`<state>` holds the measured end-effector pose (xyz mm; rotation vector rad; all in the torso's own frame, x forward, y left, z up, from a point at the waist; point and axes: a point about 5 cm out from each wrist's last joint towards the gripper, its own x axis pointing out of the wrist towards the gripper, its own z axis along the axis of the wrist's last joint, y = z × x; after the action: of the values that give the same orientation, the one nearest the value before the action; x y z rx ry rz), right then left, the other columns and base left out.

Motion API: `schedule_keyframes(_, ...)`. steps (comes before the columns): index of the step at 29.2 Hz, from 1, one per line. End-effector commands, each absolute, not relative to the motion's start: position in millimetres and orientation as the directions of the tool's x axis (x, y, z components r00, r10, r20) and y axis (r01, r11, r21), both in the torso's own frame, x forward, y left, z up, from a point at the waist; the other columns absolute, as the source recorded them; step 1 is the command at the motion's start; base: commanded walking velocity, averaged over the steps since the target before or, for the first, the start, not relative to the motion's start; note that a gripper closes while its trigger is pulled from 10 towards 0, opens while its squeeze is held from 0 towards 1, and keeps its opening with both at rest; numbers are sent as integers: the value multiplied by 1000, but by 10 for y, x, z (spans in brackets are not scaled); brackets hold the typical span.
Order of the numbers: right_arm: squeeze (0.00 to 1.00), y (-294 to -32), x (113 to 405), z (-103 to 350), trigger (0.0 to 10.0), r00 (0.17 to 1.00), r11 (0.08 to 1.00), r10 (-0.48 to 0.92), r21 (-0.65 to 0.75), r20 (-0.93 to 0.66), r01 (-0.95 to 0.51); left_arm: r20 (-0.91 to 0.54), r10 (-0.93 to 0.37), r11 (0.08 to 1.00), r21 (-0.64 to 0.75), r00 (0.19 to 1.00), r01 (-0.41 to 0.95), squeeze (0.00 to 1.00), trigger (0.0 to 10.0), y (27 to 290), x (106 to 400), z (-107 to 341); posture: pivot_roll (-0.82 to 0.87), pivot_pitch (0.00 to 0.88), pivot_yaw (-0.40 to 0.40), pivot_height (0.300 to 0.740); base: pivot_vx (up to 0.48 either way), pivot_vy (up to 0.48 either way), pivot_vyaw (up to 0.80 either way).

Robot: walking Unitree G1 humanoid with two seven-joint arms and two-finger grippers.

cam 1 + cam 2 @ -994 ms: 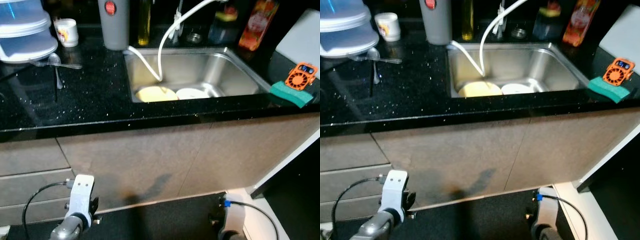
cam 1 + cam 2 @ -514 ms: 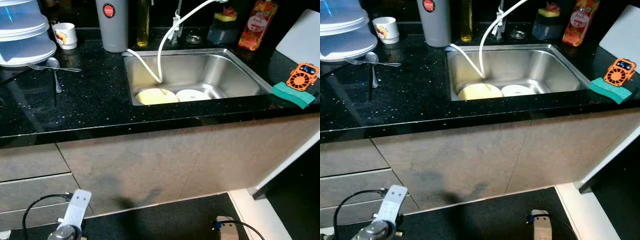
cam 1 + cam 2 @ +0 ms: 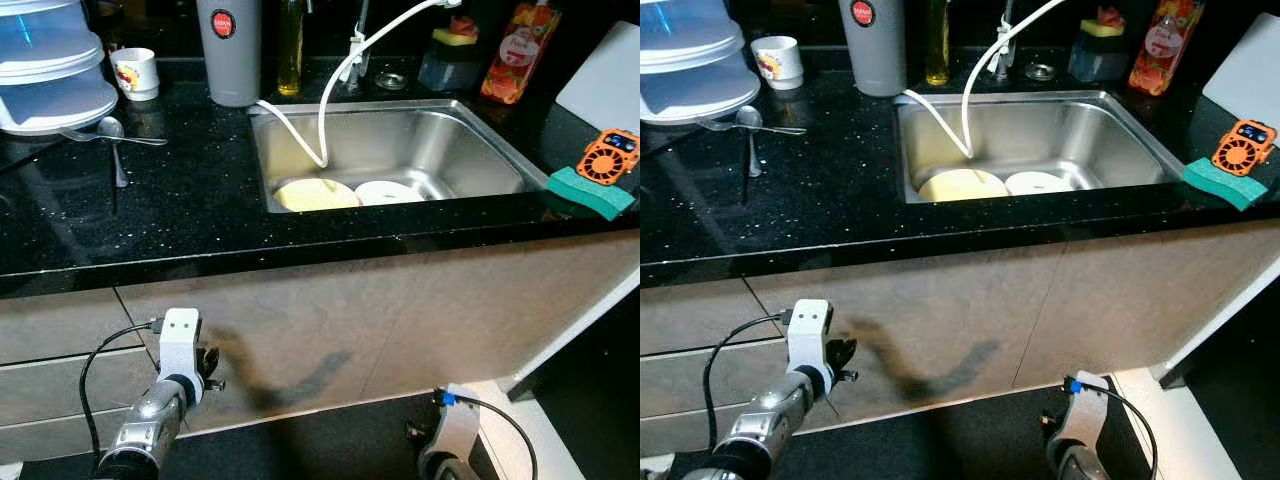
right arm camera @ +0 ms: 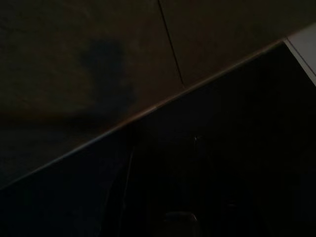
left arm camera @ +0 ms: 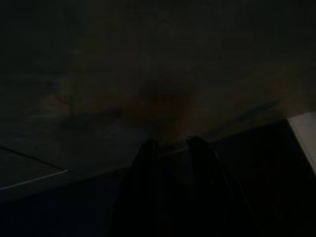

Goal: Kitchen organization

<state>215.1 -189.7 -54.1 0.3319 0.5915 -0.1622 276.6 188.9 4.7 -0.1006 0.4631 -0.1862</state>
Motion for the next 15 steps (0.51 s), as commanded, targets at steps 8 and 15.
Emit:
schedule_keyframes(8,0,-1861,1922,-650,10000,802,938,2,280,-597,206,-442,-240,963,-223,864,153,0,10000,1818,2513,-30,9,60,-41,740,0,0,0)
schedule_keyframes(15,0,-1968,1793,-765,10000,724,929,-92,202,-684,309,-533,-54,994,-113,844,-8,0,10000,2022,2429,-256,15,37,-32,740,0,0,0)
